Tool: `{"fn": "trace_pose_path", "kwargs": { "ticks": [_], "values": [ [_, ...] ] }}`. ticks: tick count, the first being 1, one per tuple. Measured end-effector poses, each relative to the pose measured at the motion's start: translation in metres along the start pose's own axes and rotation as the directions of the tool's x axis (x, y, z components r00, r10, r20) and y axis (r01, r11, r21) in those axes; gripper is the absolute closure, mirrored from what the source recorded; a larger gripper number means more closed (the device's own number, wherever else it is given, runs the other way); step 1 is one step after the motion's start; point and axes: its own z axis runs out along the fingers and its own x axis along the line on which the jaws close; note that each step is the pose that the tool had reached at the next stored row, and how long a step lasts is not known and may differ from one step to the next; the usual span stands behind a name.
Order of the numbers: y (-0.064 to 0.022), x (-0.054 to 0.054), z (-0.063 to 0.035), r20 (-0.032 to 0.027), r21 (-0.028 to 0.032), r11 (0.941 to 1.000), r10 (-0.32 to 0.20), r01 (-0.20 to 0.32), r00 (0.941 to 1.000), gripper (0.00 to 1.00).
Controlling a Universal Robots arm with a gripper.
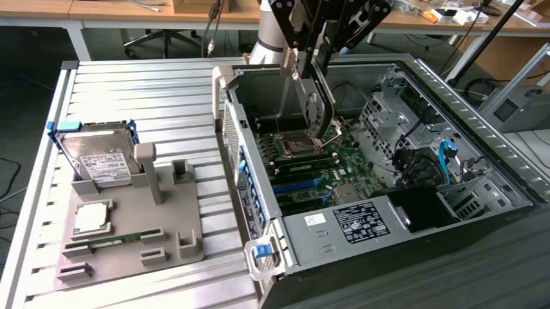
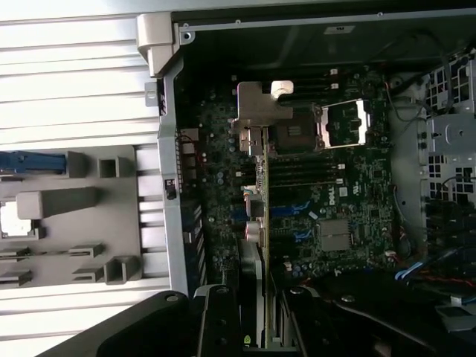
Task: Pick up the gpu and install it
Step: 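Pick up the gpu and move the gpu toward the slot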
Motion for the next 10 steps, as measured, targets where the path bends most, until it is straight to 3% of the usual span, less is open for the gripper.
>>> {"fn": "trace_pose_path", "kwargs": {
  "ticks": [10],
  "values": [
    [0.0007,-0.0106,0.0025,0.0000,0.0007,1.0000,0.000,0.000,1.0000,0.73]
  ]
}}
